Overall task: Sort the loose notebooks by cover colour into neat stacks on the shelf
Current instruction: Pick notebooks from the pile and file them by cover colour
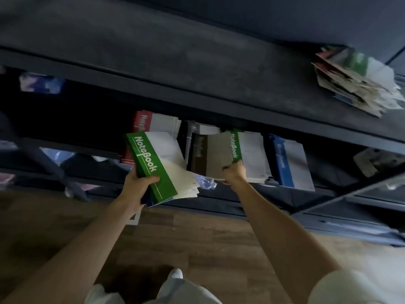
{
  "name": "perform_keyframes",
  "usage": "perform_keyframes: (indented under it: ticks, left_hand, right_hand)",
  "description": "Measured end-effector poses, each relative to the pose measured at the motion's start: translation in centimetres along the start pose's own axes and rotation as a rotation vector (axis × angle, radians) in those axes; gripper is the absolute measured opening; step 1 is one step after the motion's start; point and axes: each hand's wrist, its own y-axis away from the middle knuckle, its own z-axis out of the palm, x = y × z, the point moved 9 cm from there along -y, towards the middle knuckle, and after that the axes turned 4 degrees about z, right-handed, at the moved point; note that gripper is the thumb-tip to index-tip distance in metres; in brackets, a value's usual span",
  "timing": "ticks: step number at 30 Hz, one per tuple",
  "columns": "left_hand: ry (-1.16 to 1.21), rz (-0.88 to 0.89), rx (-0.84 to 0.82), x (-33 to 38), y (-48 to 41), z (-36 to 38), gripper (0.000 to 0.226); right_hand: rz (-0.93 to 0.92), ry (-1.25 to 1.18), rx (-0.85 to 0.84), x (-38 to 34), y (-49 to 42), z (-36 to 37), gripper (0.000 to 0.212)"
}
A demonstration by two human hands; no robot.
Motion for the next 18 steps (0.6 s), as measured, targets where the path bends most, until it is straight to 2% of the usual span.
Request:
perform_keyframes:
  ticks: [7, 13, 18]
  left_hand:
    - [0.006, -0.002, 0.110, -0.8, 0.4, -2.4, 0.041]
    - [0.050, 0.001, 0.144, -1.4, 1.1, -2.7, 0.040]
    - [0.055, -0.015, 0.141, -1.5, 1.9, -2.7, 0.039]
  right_hand:
    - [-0.073, 0.139, 0.044, -2.4, -2.3, 1.5, 0.049]
    - [-0.088, 0.246, 0.012, -2.5, -3.6, 3.6, 0.028]
    - [-0.120, 0.372, -0.029, -2.3, -2.8, 4.9, 0.032]
